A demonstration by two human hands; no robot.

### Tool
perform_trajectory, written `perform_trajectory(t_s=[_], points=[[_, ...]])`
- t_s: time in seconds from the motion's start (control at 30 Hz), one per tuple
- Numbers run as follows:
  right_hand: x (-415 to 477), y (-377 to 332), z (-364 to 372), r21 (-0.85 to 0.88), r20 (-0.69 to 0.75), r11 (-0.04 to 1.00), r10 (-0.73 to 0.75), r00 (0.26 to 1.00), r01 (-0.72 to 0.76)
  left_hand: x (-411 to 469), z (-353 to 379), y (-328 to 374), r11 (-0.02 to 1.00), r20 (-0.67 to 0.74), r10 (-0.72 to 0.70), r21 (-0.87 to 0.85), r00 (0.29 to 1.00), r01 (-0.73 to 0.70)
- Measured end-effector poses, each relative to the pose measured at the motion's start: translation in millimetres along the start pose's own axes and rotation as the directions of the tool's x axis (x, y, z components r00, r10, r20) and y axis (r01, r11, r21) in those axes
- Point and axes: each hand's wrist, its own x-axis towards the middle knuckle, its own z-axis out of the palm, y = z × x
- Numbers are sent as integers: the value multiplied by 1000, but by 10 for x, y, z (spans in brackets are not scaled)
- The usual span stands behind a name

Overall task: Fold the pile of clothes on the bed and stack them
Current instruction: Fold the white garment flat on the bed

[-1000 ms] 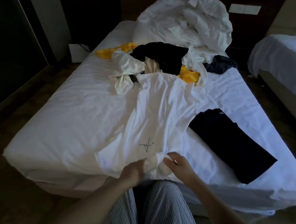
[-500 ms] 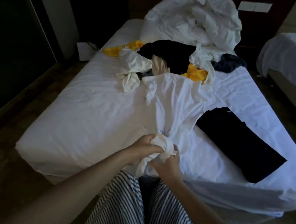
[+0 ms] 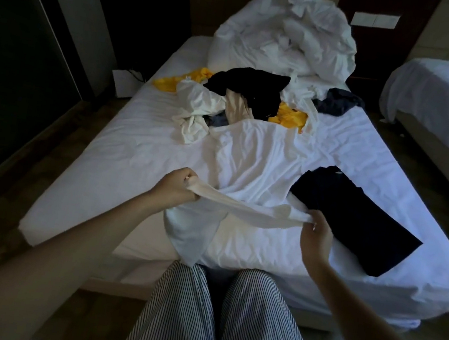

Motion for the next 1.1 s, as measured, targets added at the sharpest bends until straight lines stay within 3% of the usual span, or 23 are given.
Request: perform_trajectory(t_s=[0.1,0.2,0.27,0.33,0.4,0.47,0.53,0.6,0.67,0.73,0.83,0.9,1.0,1.07,1.1], points=[[117,-212,-75,247,54,968,30,998,-42,8,-29,-51,975,132,-110,209,985,80],[238,-393,-194,298,46,954,13,999,-26,24,-73,-75,989,120,-136,74,983,128],[336,-446,-300,212,95,977,-40,995,19,51,-139,-67,980,25,-145,-137,989,148],[417,-526,-421,42,244,994,-107,964,100,90,-222,-45,934,-67,-178,-326,982,147],[477,-615,-500,-230,451,940,-125,884,251,127,-292,-24,926,-132,-190,-354,973,132],[525,-689,-533,-474,512,796,-98,854,376,122,-366,11,981,-163,-107,-179,981,77],[592,-767,-604,-567,467,709,-143,873,419,65,-491,49,990,-32,-1,139,999,6],[663,-896,-742,-605,397,677,-201,896,419,-2,-663,105,872,206,5,478,979,-105],[746,-1095,-886,-639,340,637,-268,902,430,-22,-845,150,771,286,-53,621,957,-143],[802,-1308,-1003,-646,295,606,-363,884,464,-20,-1024,224,813,177,7,572,984,-108],[863,-1576,-1174,-598,219,636,-456,863,488,-15,-1278,369,984,-77,50,175,996,-36],[868,-1645,-1257,-554,230,680,-430,873,481,-41,-1383,457,998,-64,29,-56,998,-33],[917,-1562,-1234,-477,307,640,-520,797,602,-109,-1372,536,980,59,64,-191,996,-52],[900,-1464,-1172,-461,416,769,-255,873,444,-88,-1317,458,992,144,43,-126,989,-24],[882,-1403,-1143,-494,499,783,-99,861,377,-87,-1293,399,1000,222,-1,-24,975,7]])
